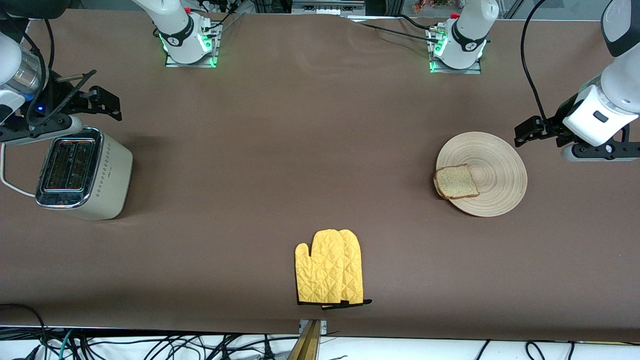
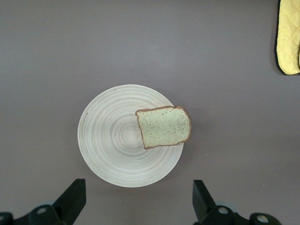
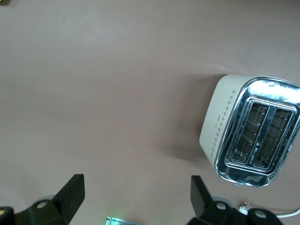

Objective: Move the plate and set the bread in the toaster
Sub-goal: 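Lower the left gripper toward the wooden plate's rim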

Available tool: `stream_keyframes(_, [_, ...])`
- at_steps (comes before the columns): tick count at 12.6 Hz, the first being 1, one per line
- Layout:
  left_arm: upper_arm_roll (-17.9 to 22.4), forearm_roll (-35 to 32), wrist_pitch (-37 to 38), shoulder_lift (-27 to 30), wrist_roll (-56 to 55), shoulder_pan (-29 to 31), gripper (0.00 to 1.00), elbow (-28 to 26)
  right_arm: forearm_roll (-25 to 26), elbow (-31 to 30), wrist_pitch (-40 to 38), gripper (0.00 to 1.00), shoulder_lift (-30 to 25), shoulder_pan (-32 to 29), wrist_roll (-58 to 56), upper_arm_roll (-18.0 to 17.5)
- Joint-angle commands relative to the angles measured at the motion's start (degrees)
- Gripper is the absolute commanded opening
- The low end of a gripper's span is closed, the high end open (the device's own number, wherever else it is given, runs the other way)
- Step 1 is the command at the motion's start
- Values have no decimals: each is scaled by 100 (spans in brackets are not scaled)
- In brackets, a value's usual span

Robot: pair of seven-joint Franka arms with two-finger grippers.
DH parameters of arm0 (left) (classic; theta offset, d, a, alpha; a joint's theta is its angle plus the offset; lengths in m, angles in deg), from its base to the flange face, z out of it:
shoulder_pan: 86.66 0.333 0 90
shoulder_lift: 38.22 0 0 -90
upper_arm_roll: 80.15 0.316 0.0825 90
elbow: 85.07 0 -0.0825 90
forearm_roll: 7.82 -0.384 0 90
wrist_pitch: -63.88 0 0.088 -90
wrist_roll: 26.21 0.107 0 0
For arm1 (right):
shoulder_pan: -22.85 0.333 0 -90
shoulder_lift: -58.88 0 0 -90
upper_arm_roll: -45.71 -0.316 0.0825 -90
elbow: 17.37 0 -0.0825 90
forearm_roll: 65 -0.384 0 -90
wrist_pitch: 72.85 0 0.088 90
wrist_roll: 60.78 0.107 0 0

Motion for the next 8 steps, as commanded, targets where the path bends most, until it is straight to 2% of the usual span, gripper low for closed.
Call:
stream_keyframes(1, [-38, -141, 92, -44, -16, 3, 100, 115, 23, 76, -12, 100, -7, -60, -74, -42])
stream_keyframes(8, [-38, -132, 92, -44, -7, 3, 100, 115, -4, 85, -12, 100, -7, -51, -74, -51])
